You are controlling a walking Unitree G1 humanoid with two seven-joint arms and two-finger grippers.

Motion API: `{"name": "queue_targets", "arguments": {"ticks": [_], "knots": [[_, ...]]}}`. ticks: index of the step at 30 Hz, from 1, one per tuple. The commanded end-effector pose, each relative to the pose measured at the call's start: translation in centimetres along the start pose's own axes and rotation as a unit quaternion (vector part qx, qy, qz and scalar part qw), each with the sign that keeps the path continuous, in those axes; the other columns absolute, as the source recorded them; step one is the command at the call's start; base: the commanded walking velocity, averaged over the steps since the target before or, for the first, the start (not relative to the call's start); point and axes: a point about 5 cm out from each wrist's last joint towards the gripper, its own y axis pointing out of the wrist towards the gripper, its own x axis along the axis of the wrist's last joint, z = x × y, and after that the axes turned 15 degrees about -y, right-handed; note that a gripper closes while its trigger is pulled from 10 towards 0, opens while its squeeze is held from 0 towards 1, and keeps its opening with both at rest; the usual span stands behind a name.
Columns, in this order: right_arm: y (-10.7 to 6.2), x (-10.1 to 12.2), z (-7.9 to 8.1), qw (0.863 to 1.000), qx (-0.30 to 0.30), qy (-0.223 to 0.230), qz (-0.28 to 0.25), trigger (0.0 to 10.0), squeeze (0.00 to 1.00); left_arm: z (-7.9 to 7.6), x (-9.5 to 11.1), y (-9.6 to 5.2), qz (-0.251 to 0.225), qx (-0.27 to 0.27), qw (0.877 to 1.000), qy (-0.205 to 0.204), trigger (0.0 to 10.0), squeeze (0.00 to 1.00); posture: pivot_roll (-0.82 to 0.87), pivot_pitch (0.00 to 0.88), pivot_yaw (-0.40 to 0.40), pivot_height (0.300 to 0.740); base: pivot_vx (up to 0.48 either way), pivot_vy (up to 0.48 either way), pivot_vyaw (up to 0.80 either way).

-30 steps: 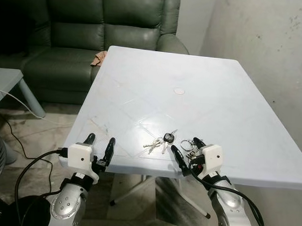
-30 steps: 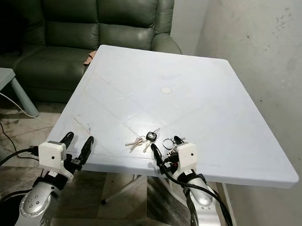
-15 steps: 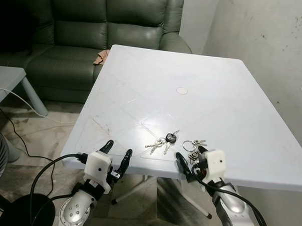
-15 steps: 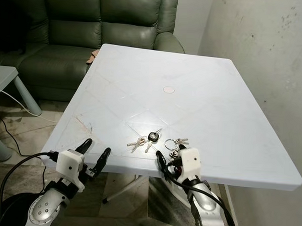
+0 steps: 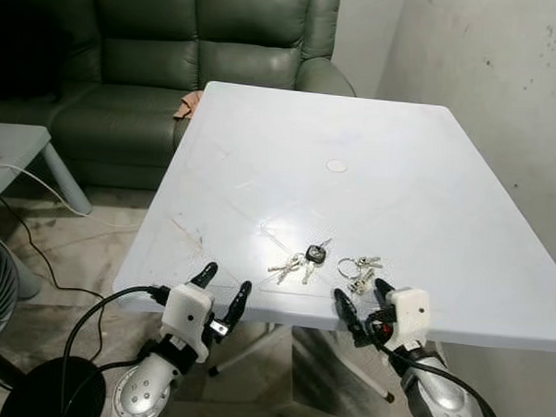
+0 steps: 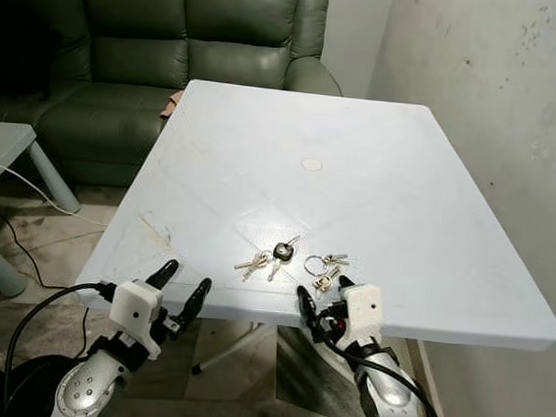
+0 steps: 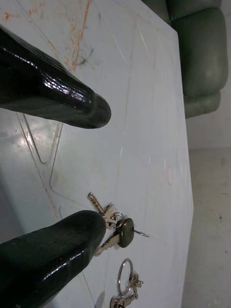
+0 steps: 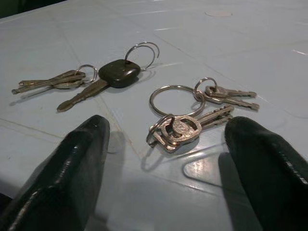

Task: Hang keys on a hook

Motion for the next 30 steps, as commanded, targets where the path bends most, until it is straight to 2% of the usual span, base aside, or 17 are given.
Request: {"name": "queue_targets", "arguments": {"ticks": [1, 11, 13, 22, 23, 24, 25, 30], "knots": [[-0.1, 0.5, -0.1, 1.000, -0.007, 0.006, -0.007, 0.0, 0.00, 0.0, 0.1, 0.0, 0.001, -0.006, 1.000, 0.005, 10.0, 0.00, -0.10, 0.000, -0.016, 0.740, 0.000, 0.000, 0.00], [-0.4, 0.3, 0.0, 1.000, -0.026, 0.010, 0.006, 0.0, 0.00, 0.1, 0.2, 0.0, 0.001, -0.005, 1.000, 0.006, 10.0, 0.00, -0.10, 0.000, -0.016, 0.740, 0.000, 0.000, 0.00], [0.2, 1.2, 0.6, 1.000, -0.012, 0.006, -0.004, 0.0, 0.00, 0.1, 0.2, 0.0, 0.001, -0.004, 1.000, 0.006, 10.0, 0.00, -0.10, 0.000, -0.017, 0.740, 0.000, 0.000, 0.00], [0.8, 2.8, 1.1, 1.000, -0.010, -0.010, -0.009, 0.0, 0.00, 0.2, 0.2, -0.2, 0.001, 0.001, 1.000, 0.005, 10.0, 0.00, -0.09, 0.001, -0.025, 0.740, 0.000, 0.000, 0.00], [0.9, 2.9, 1.2, 1.000, -0.009, -0.014, -0.009, 0.2, 0.00, 0.2, 0.2, -0.2, 0.001, 0.002, 1.000, 0.005, 10.0, 0.00, -0.09, 0.001, -0.025, 0.740, 0.000, 0.000, 0.00], [0.9, 3.0, 1.3, 1.000, -0.003, -0.024, -0.007, 4.8, 0.00, 0.2, 0.2, -0.2, 0.000, 0.004, 1.000, 0.006, 10.0, 0.00, -0.09, 0.002, -0.027, 0.740, 0.000, 0.000, 0.00], [0.8, 3.0, 1.4, 1.000, -0.002, -0.027, -0.004, 10.0, 0.00, 0.2, 0.2, -0.3, 0.000, 0.004, 1.000, 0.006, 10.0, 0.00, -0.09, 0.002, -0.028, 0.740, 0.000, 0.000, 0.00], [0.7, 2.8, 1.3, 0.999, -0.002, -0.031, 0.025, 10.0, 0.00, 0.2, 0.2, -0.3, 0.001, 0.006, 1.000, 0.005, 10.0, 0.00, -0.09, 0.005, -0.029, 0.740, 0.000, 0.000, 0.00]]}}
